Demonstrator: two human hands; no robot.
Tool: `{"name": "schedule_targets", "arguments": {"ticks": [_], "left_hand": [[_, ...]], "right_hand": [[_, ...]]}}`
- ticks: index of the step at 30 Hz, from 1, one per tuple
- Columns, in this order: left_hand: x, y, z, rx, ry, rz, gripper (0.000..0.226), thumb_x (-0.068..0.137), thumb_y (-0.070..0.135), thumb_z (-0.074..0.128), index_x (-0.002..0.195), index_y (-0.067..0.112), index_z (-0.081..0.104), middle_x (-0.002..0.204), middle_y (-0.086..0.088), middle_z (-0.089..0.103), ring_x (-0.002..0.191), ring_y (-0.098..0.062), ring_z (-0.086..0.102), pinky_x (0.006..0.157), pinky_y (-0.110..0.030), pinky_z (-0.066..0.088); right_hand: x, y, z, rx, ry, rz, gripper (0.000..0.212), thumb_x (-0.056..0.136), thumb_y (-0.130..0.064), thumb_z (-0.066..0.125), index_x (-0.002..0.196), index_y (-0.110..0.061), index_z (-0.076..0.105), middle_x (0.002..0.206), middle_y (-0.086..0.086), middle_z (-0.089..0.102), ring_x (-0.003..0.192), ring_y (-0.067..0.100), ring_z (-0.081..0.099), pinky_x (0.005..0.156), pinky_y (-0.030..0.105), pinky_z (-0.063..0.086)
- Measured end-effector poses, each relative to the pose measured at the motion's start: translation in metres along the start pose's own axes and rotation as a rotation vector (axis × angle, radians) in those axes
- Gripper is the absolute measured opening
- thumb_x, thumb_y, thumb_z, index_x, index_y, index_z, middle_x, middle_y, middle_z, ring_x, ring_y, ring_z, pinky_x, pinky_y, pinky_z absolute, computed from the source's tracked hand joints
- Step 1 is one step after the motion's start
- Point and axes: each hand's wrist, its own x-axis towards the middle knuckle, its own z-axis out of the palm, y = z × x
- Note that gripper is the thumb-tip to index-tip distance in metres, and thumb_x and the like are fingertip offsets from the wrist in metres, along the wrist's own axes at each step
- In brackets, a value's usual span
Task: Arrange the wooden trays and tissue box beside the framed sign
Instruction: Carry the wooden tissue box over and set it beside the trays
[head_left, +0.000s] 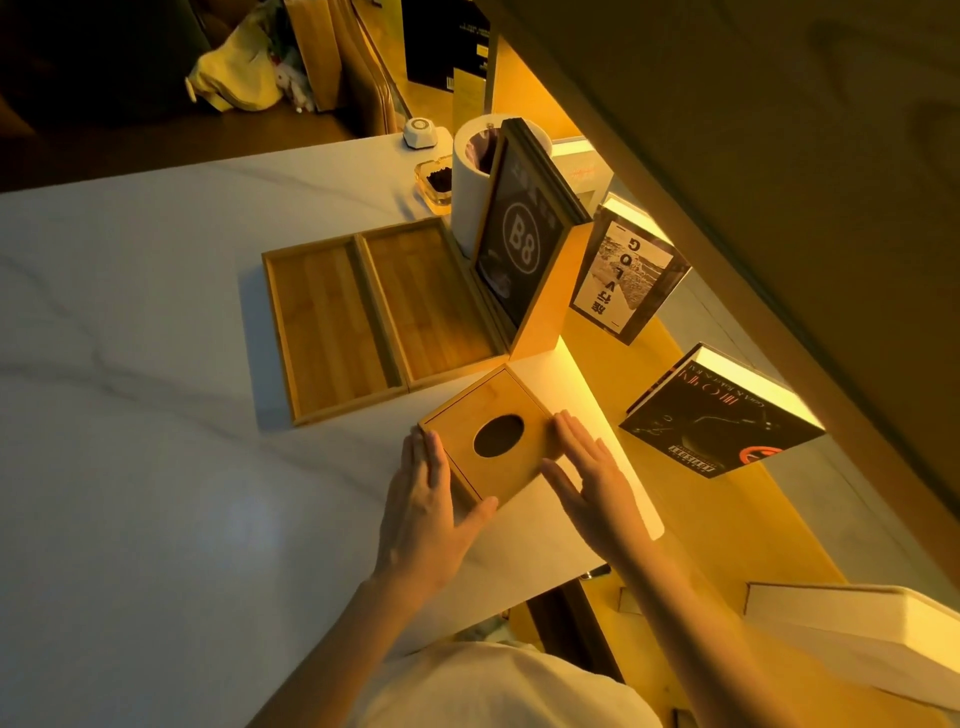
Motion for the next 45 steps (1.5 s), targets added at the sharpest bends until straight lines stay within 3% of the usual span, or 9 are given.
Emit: {"name": "schedule_targets", "arguments": {"ticks": [9, 18, 23, 27, 30, 32, 35, 38, 45], "left_hand": [[0.018, -0.015, -0.024, -0.041, -0.14, 0.107, 0.097, 0.078, 0.051, 0.053, 0.14, 0.016, -0.012, 0.156, -0.008, -0.007, 0.143, -0.028, 0.006, 0.111, -0.038, 0.027], [0.033, -0.027, -0.037, -0.001, -0.236, 0.172, 0.096, 0.079, 0.049, 0.054, 0.141, 0.018, -0.012, 0.156, -0.006, -0.007, 0.143, -0.027, 0.003, 0.113, -0.042, 0.021], [0.032, -0.028, -0.038, -0.006, -0.228, 0.184, 0.096, 0.078, 0.056, 0.05, 0.14, 0.019, -0.013, 0.156, -0.004, -0.009, 0.143, -0.024, 0.003, 0.113, -0.04, 0.021], [0.023, -0.024, -0.032, 0.125, -0.125, 0.245, 0.099, 0.065, 0.081, 0.016, 0.136, 0.021, -0.018, 0.152, 0.002, -0.018, 0.141, -0.017, -0.002, 0.114, -0.038, 0.02], [0.022, -0.023, -0.027, 0.093, -0.14, 0.228, 0.091, 0.079, 0.063, 0.036, 0.14, 0.018, -0.013, 0.141, 0.007, -0.026, 0.143, -0.02, 0.0, 0.113, -0.035, 0.02], [0.025, -0.022, -0.027, 0.114, -0.147, 0.227, 0.092, 0.077, 0.068, 0.031, 0.14, 0.017, -0.012, 0.14, 0.007, -0.027, 0.142, -0.019, -0.003, 0.113, -0.035, 0.021], [0.031, -0.018, -0.03, 0.144, -0.159, 0.23, 0.105, 0.063, 0.083, 0.014, 0.14, 0.017, -0.012, 0.143, 0.004, -0.026, 0.138, -0.015, -0.008, 0.113, -0.036, 0.021], [0.037, -0.011, -0.029, 0.147, -0.172, 0.231, 0.089, 0.081, 0.059, 0.038, 0.14, 0.016, -0.013, 0.153, -0.002, -0.019, 0.143, -0.02, -0.003, 0.114, -0.034, 0.017], [0.057, 0.006, -0.027, 0.148, -0.176, 0.245, 0.086, 0.083, 0.054, 0.039, 0.141, 0.015, -0.011, 0.154, -0.003, -0.016, 0.143, -0.021, -0.003, 0.114, -0.034, 0.016]], "right_hand": [[-0.013, -0.012, 0.021, 0.05, 0.163, 0.089, 0.06, 0.086, -0.031, 0.05, 0.14, -0.018, 0.027, 0.149, 0.006, 0.032, 0.138, 0.026, 0.027, 0.111, 0.053, 0.03], [-0.022, -0.023, 0.039, 0.02, 0.259, 0.157, 0.077, 0.08, -0.063, 0.022, 0.14, -0.015, 0.028, 0.147, 0.009, 0.036, 0.136, 0.03, 0.032, 0.107, 0.054, 0.034], [-0.02, -0.024, 0.039, -0.081, 0.225, 0.161, 0.064, 0.086, -0.044, 0.037, 0.141, -0.014, 0.025, 0.149, 0.008, 0.031, 0.138, 0.028, 0.029, 0.111, 0.048, 0.029], [-0.025, -0.027, 0.044, -0.316, 0.232, 0.01, 0.052, 0.093, -0.036, 0.038, 0.138, -0.012, 0.031, 0.146, 0.01, 0.037, 0.135, 0.027, 0.026, 0.108, 0.046, 0.022], [-0.029, -0.027, 0.054, -0.449, 0.169, 0.027, 0.055, 0.094, -0.043, 0.015, 0.137, -0.014, 0.032, 0.144, 0.009, 0.041, 0.133, 0.026, 0.025, 0.104, 0.048, 0.021], [-0.027, -0.025, 0.056, -0.462, 0.164, 0.041, 0.056, 0.095, -0.042, 0.008, 0.136, -0.013, 0.033, 0.143, 0.009, 0.043, 0.133, 0.027, 0.026, 0.104, 0.049, 0.022], [-0.023, -0.021, 0.053, -0.452, 0.196, 0.023, 0.054, 0.097, -0.039, 0.008, 0.135, -0.012, 0.035, 0.141, 0.01, 0.045, 0.132, 0.027, 0.028, 0.103, 0.051, 0.022], [-0.016, -0.017, 0.049, -0.448, 0.208, 0.018, 0.052, 0.097, -0.037, 0.01, 0.135, -0.012, 0.035, 0.14, 0.01, 0.046, 0.132, 0.028, 0.029, 0.103, 0.052, 0.022], [0.0, -0.006, 0.037, -0.436, 0.22, 0.024, 0.054, 0.097, -0.038, 0.007, 0.136, -0.012, 0.032, 0.142, 0.012, 0.043, 0.133, 0.028, 0.028, 0.104, 0.049, 0.024]]}}
